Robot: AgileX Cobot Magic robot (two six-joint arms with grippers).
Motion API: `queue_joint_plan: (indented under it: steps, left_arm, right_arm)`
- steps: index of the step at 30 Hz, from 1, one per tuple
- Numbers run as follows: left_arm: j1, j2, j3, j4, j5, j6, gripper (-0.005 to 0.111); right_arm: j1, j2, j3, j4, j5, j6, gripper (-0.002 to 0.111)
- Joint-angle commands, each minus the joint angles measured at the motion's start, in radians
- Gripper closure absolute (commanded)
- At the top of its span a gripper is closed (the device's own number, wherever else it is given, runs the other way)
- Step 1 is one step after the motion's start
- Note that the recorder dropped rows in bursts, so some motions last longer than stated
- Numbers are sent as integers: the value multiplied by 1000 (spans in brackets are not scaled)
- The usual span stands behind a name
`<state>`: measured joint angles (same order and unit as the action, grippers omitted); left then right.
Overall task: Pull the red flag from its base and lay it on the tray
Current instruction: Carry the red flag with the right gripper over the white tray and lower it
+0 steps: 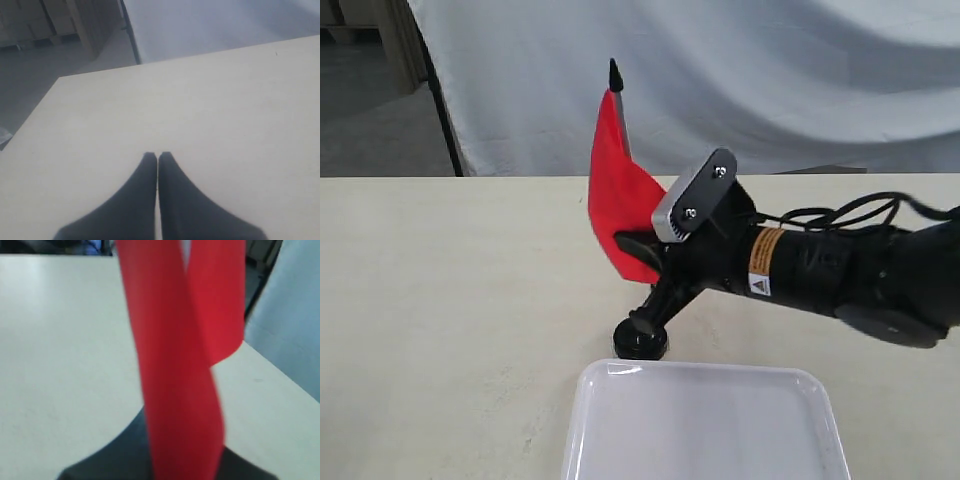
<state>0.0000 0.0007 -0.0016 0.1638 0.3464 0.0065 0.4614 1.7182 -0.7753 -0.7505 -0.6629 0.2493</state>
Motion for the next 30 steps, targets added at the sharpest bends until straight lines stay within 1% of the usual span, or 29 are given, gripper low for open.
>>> queue_joint_plan:
  steps: [1, 3, 4, 6, 7, 9, 13, 14, 16, 18, 20, 25, 30]
  left_arm:
    - [1, -1, 2, -3, 1, -7, 105]
    - [1, -1, 2, -3, 1, -7, 105]
    - [1, -1, 2, -3, 1, -7, 105]
    - [1, -1, 2, -3, 1, -7, 105]
    - [1, -1, 2, -3, 1, -7, 105]
    - [1, -1, 2, -3, 1, -7, 105]
    - [1, -1, 2, -3, 1, -7, 105]
    - [1, -1, 2, -3, 1, -7, 105]
    - [1, -1, 2, -3, 1, -7, 105]
    - [1, -1, 2, -3, 1, -7, 105]
    - [1, -1, 2, -3, 1, -7, 105]
    - [1, -1, 2, -3, 1, -7, 105]
    - [1, -1, 2, -3, 1, -7, 105]
  right_arm:
    - [1, -193, 26, -47, 414, 20, 109]
    - [14, -256, 35, -61, 591, -2, 109]
    - [30, -282, 35, -64, 707, -18, 109]
    - [60, -317, 35, -62, 849, -43, 109]
    - [90, -331, 35, -62, 944, -67, 109]
    - [138, -333, 35, -62, 1076, -94, 109]
    - [267, -311, 35, -62, 1305, -122, 109]
    - [326, -291, 33, -62, 1378, -122, 109]
    - [400, -252, 33, -62, 1458, -122, 109]
    - [454, -197, 32, -62, 1514, -122, 109]
    - [478, -126, 12, -62, 1557, -118, 109]
    - [489, 50, -79, -62, 1559, -92, 109]
    - [508, 139, -85, -88, 1557, -89, 109]
